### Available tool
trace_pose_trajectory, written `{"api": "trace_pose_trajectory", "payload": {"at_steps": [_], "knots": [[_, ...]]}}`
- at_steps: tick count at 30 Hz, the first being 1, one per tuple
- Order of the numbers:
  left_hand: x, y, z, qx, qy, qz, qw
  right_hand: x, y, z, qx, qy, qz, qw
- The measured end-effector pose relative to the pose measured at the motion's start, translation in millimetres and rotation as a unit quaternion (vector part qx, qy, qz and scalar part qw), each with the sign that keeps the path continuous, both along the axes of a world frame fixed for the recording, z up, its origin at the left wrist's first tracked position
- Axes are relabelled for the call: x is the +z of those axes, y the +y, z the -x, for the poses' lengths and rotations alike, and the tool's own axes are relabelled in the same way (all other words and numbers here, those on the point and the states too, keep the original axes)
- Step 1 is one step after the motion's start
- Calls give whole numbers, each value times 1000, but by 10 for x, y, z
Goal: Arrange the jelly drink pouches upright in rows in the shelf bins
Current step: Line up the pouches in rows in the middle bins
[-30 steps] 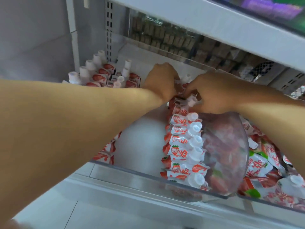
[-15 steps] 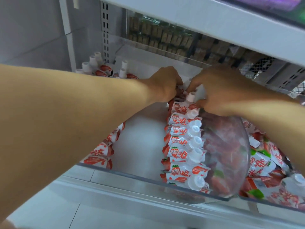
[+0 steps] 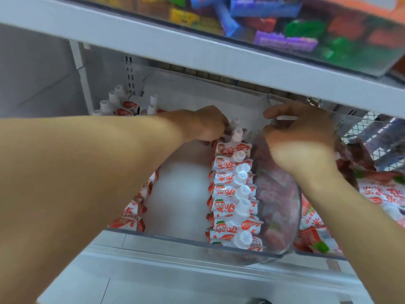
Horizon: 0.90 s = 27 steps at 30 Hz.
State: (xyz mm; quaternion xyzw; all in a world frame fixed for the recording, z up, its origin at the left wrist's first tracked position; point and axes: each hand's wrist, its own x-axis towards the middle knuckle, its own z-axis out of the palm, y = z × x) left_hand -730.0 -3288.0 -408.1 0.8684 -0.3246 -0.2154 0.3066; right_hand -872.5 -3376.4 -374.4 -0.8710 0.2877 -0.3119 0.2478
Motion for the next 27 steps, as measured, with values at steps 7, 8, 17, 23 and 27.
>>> {"api": "trace_pose_trajectory", "payload": {"at_steps": [7,8,17,23,27], "knots": [[-203,-64,169,211,-8,102,972,-22,-9,52,-12,-13,5,1000],[-208,-57,180,211,-8,109,971,-27,-14,56,-13,-18,-6,1000],[-261,-18,98,246,142,268,920,-81,-73,30,2,-55,-70,996],[-361,-37,15,277,141,244,919,-74,-43,53,2,-61,-80,995],[-330,-56,-40,240,73,174,952,-83,-41,43,1,-59,-82,995]]}}
